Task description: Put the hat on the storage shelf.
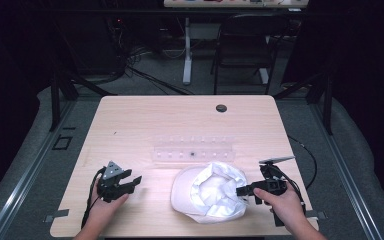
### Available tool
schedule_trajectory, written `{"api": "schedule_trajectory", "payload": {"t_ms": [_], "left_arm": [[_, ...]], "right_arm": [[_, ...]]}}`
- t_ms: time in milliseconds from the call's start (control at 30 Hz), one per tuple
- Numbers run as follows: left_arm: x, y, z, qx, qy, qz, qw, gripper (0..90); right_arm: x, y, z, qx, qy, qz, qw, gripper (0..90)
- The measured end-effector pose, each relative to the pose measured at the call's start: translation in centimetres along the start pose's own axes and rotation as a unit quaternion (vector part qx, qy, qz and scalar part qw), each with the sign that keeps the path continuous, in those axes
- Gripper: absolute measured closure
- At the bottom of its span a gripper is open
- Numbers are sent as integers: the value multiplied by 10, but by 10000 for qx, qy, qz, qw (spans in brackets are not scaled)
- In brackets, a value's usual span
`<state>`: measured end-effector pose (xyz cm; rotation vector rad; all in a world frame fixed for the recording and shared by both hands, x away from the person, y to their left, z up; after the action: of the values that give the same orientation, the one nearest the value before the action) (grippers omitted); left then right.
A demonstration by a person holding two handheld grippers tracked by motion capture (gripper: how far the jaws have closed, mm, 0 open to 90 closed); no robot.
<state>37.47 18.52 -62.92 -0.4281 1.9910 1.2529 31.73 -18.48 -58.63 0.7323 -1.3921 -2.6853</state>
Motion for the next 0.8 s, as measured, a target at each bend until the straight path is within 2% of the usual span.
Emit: {"api": "schedule_trajectory", "payload": {"t_ms": [100, 233, 500, 633, 667, 800], "left_arm": [[0, 0, 0, -2, 57, -23, 10000, 495], [0, 0, 0, 1, 34, -20, 10000, 495], [0, 0, 0, -8, 26, -18, 10000, 495], [0, 0, 0, -10, -5, 0, 10000, 495], [0, 0, 0, -9, -13, 7, 10000, 495], [0, 0, 0, -4, -19, -11, 10000, 495]], "right_arm": [[1, -4, 2, -40, -47, 25, 10000, 527], [3, -9, 2, -76, -89, 87, 9999, 526], [6, -14, -1, -241, -354, 105, 9990, 527], [5, -14, 2, -321, -378, 90, 9987, 552], [4, -13, 3, -323, -449, 34, 9985, 561], [0, -10, 4, -331, -458, -67, 9984, 612]]}}
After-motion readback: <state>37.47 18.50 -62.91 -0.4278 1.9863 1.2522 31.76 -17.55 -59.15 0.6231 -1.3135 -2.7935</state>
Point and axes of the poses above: each handheld gripper's, and its own axes: y roughly backward along the jaws, x roughly out of its underside, z roughly to its left, the point moved 10 cm from there along -y, roughly forward along the jaws, and after that the axes turned 15 degrees about y, right-handed, at the moved point
